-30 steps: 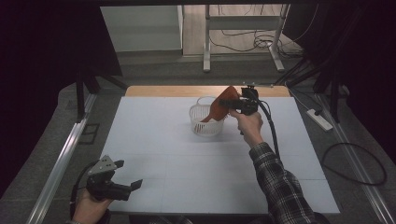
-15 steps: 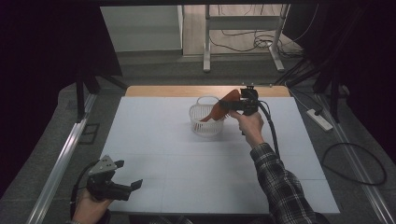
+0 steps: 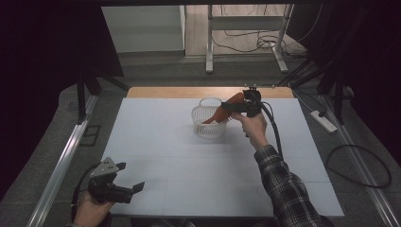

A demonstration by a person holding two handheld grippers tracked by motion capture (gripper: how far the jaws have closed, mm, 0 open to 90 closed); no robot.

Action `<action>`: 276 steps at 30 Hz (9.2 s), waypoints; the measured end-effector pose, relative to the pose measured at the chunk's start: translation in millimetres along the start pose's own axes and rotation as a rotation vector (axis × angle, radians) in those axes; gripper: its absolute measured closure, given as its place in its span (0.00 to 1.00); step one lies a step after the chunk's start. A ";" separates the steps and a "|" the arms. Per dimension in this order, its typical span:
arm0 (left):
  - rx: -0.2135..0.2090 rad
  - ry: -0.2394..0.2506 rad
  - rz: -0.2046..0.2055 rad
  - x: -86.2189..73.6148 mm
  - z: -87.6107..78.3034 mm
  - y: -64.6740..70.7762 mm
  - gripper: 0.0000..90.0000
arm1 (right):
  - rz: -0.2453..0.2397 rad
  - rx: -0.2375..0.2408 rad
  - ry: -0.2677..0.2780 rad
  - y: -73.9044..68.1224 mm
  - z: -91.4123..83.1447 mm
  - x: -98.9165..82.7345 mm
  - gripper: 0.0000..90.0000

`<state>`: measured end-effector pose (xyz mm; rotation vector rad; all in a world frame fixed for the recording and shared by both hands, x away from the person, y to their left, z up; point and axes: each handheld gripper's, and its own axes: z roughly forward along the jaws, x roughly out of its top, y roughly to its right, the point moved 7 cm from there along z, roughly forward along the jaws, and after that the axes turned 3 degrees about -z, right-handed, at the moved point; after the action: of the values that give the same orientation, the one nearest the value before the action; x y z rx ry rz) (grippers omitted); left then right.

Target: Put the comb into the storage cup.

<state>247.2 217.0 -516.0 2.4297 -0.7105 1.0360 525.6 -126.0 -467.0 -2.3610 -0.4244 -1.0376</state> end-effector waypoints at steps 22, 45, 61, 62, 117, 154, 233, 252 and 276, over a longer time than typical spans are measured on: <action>0.001 -0.004 0.002 -0.1 0.1 0.2 0.00 | -0.081 -0.024 0.013 -0.7 -9.7 4.3 0.12; 0.003 -0.003 0.002 0.0 0.2 0.6 0.00 | -0.251 -0.070 -0.049 -9.5 -20.5 -1.1 0.01; 0.003 -0.006 0.006 -0.1 0.3 0.7 0.00 | -0.315 -0.106 -0.073 -11.6 -27.9 -4.0 0.00; 0.003 -0.006 0.006 -0.1 0.3 0.7 0.00 | -0.316 -0.107 -0.075 -11.6 -28.3 -4.1 0.00; 0.011 -0.013 0.009 0.0 0.9 0.6 0.00 | -0.386 -0.067 -0.071 -24.4 -62.1 -27.9 0.00; 0.042 -0.006 0.001 0.1 -1.8 -1.1 0.00 | -0.416 -0.026 -0.092 -24.0 -76.3 -62.3 0.00; 0.026 0.008 -0.013 -0.3 -3.1 -2.9 0.00 | -0.403 -0.036 -0.149 -8.6 -144.0 -138.5 0.00; 0.029 0.007 -0.010 -0.3 -3.1 -2.9 0.00 | -0.388 -0.066 -0.161 3.5 -168.2 -160.5 0.00; 0.031 0.006 -0.010 -0.3 -2.9 -3.0 0.00 | -0.354 -0.135 -0.193 21.4 -194.8 -185.9 0.00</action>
<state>247.2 221.1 -514.8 2.4528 -0.6845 1.0571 299.3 -269.2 -502.6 -2.5774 -0.8958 -1.0186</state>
